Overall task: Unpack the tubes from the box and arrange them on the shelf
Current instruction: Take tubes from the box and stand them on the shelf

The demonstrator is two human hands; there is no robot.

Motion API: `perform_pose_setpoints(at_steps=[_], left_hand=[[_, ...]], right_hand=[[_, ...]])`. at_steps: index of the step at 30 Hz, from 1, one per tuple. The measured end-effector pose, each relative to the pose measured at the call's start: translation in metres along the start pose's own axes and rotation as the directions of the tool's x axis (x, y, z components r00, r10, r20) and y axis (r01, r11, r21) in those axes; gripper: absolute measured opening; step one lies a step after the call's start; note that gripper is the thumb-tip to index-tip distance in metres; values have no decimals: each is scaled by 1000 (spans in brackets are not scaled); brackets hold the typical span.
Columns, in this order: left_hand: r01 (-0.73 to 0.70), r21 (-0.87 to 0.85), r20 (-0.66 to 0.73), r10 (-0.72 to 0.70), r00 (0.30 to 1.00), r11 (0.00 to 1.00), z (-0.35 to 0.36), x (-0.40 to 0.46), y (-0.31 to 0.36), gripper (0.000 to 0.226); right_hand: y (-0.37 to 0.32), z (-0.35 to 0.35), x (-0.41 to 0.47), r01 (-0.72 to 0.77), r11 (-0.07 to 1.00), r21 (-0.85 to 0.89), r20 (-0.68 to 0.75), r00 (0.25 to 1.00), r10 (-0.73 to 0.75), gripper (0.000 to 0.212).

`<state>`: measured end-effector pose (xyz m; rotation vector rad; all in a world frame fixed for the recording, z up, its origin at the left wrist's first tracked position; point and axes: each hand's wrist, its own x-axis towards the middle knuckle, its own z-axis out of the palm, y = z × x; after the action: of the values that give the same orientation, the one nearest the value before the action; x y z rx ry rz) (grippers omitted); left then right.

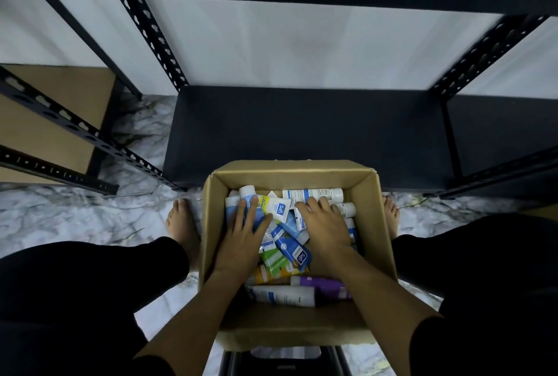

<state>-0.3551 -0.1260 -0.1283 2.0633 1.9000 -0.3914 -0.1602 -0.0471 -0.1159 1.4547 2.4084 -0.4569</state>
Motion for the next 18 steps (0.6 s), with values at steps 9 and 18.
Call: perform_pose_setpoints(at_steps=[9, 18], left_hand=[[4, -191, -12, -6, 1000, 981, -37, -16, 14, 83], [-4, -231, -235, -52, 971, 973, -69, -22, 16, 48]], right_hand=[[1, -19, -2, -2, 1000, 17, -81, 997, 3, 56], [12, -59, -24, -92, 983, 160, -123, 986, 113, 43]])
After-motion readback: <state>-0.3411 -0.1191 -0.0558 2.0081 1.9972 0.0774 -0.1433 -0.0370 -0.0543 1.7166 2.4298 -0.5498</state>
